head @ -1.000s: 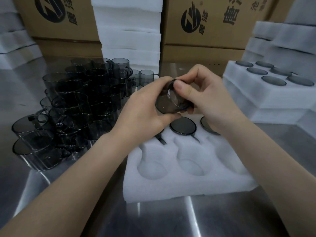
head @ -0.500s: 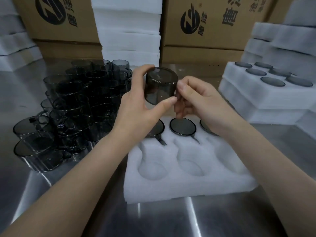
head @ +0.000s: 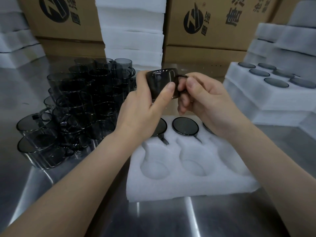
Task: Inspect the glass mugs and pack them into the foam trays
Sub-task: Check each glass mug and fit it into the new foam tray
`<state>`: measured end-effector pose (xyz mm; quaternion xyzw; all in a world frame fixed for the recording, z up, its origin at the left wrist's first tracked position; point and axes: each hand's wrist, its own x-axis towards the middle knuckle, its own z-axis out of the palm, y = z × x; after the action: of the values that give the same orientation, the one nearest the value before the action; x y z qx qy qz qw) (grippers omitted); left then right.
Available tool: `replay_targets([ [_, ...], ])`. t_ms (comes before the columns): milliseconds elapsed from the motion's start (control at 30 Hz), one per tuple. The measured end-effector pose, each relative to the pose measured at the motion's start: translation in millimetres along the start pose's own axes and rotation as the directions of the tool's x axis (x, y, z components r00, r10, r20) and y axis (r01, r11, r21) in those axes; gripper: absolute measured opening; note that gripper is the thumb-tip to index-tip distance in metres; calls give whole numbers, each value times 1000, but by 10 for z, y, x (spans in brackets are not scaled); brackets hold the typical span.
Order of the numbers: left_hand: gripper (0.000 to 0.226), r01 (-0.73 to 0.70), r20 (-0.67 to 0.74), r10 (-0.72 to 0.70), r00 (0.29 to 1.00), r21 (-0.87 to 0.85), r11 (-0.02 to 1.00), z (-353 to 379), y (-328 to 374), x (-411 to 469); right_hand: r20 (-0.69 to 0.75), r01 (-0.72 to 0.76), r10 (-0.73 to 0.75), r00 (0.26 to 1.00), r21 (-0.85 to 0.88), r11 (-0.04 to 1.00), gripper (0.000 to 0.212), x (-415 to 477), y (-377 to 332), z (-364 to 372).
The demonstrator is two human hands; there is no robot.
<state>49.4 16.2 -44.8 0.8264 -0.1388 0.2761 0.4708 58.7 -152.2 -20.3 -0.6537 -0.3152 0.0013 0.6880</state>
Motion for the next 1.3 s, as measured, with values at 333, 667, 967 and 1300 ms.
replay_targets([
  [333,51,-29,86,41,996,-128,991,-3,24,-8,52,-30,23,998,122,992,16,4,-14,-37],
  [667,60,-155,154,169,974,-98,983,-23,67,-12,-10,-271,273,962,104,957,56,59,-46,-83],
  [967,76,-276,-16,277,961,29,961,-17,12,13,-45,-144,139,989,-114,983,38,35,36,-56],
  [1300,62,-181,-191,157,969,-117,976,-19,0,3,-47,-26,26,999,17,1000,12,11,2,-72],
])
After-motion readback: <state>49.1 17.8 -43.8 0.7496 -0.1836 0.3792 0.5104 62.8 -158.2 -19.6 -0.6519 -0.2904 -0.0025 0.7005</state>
